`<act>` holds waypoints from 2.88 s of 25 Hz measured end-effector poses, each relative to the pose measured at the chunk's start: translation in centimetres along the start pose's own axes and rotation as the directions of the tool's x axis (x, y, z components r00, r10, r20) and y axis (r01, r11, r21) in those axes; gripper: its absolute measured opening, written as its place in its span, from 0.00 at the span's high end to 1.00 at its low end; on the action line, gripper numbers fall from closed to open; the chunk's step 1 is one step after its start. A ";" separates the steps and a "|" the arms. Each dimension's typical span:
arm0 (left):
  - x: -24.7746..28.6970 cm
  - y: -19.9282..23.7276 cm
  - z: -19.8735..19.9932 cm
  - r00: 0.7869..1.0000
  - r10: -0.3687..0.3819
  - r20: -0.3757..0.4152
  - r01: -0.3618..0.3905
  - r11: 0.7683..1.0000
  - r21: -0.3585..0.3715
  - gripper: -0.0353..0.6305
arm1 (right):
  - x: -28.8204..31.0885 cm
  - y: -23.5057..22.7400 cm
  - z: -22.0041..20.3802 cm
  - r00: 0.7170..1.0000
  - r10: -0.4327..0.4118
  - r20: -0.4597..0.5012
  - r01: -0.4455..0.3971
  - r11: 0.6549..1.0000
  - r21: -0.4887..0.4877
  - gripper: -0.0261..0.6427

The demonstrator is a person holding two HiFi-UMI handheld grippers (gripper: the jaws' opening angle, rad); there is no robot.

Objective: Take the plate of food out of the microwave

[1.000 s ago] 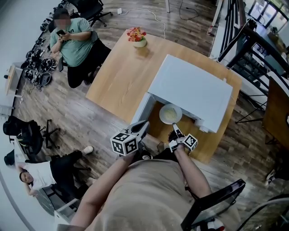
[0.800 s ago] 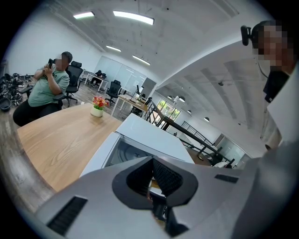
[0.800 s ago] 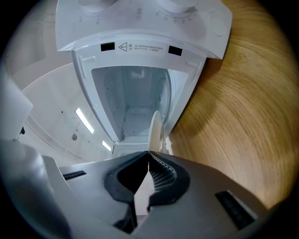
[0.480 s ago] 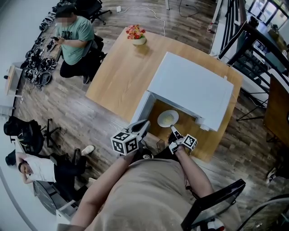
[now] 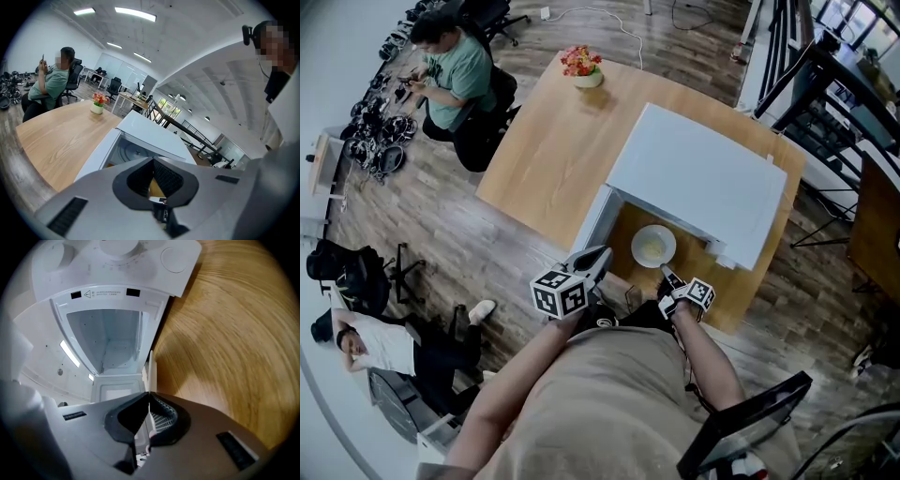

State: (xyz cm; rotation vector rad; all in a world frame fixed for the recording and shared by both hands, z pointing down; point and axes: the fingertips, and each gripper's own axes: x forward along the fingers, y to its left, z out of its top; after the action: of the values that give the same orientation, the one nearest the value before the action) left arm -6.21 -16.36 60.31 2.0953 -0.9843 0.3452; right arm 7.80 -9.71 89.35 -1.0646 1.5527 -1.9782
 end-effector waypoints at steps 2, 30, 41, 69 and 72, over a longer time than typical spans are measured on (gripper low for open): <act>-0.1 -0.2 0.0 1.000 -0.007 -0.003 0.007 1.000 0.002 0.94 | -0.3 -0.8 -0.1 0.999 -0.043 -0.004 0.043 0.999 0.008 0.94; 2.1 -3.1 0.5 0.990 -0.082 0.115 0.087 0.995 -0.039 0.94 | -8.2 12.3 6.3 0.944 -0.263 0.200 0.330 0.764 -0.554 0.50; -0.2 -4.0 -0.4 0.978 -0.155 0.140 0.158 0.987 -0.007 0.94 | -16.9 32.0 6.5 0.919 0.055 0.391 0.353 0.333 -0.874 0.54; -18.0 -1.1 -2.3 0.898 -0.419 0.137 0.395 0.902 0.173 0.94 | -27.2 36.0 -14.5 0.627 0.118 0.770 0.732 0.249 -0.634 0.57; -19.3 -0.1 -3.4 0.904 -0.409 0.124 0.387 0.907 0.167 0.94 | -26.5 35.2 -15.3 0.619 0.102 0.779 0.735 0.274 -0.620 0.57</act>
State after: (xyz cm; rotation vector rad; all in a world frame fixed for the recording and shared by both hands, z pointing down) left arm -18.68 -3.57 52.35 2.4159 -0.6029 0.0391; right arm 7.85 8.50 46.41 -2.4619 1.9953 -0.2920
